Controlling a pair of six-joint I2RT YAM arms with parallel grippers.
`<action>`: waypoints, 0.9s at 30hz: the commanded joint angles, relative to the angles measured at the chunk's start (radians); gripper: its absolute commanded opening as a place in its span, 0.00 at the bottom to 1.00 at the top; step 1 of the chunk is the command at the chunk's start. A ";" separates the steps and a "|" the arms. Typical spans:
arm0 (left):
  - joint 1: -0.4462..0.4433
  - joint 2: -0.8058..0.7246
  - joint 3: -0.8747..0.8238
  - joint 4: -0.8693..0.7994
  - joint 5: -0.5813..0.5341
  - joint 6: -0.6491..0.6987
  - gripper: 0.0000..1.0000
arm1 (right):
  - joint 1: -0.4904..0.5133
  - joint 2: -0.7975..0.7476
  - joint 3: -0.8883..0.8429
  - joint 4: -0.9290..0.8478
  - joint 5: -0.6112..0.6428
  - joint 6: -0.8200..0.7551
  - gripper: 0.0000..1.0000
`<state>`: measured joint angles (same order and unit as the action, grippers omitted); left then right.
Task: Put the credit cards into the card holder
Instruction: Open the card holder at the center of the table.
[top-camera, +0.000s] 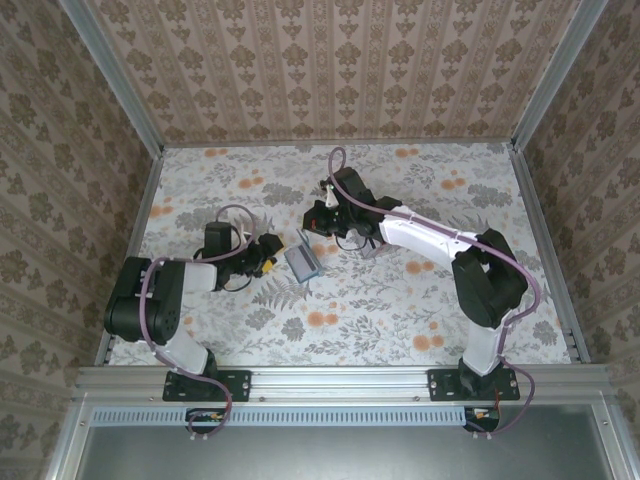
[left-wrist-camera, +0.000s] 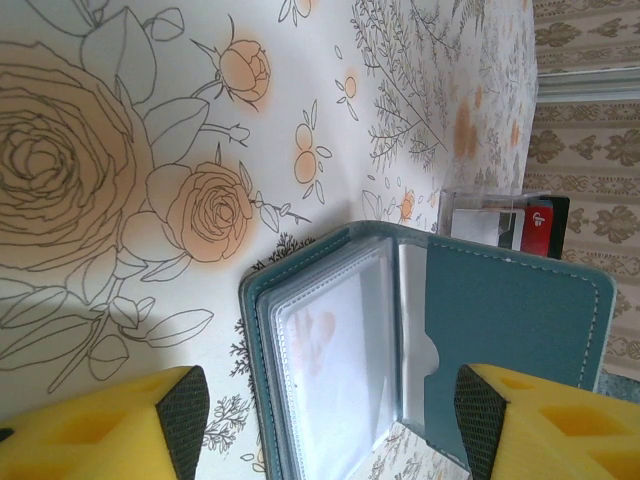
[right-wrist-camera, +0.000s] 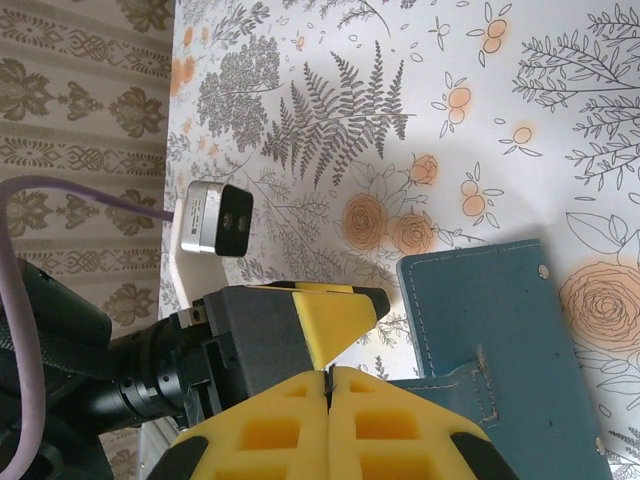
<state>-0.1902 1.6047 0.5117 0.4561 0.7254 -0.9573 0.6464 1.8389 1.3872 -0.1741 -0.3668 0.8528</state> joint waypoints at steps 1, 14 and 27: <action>-0.004 -0.023 -0.015 -0.019 -0.009 -0.004 0.69 | 0.003 -0.021 -0.030 0.030 -0.004 0.020 0.00; -0.041 0.010 0.066 -0.152 0.004 0.085 0.61 | -0.093 -0.012 -0.160 0.048 0.061 -0.034 0.00; -0.080 0.109 0.103 -0.058 0.028 0.035 0.44 | -0.117 0.042 -0.168 0.072 0.050 -0.027 0.00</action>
<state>-0.2623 1.6924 0.5949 0.3794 0.7387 -0.9184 0.5388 1.8530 1.2366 -0.1093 -0.3218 0.8364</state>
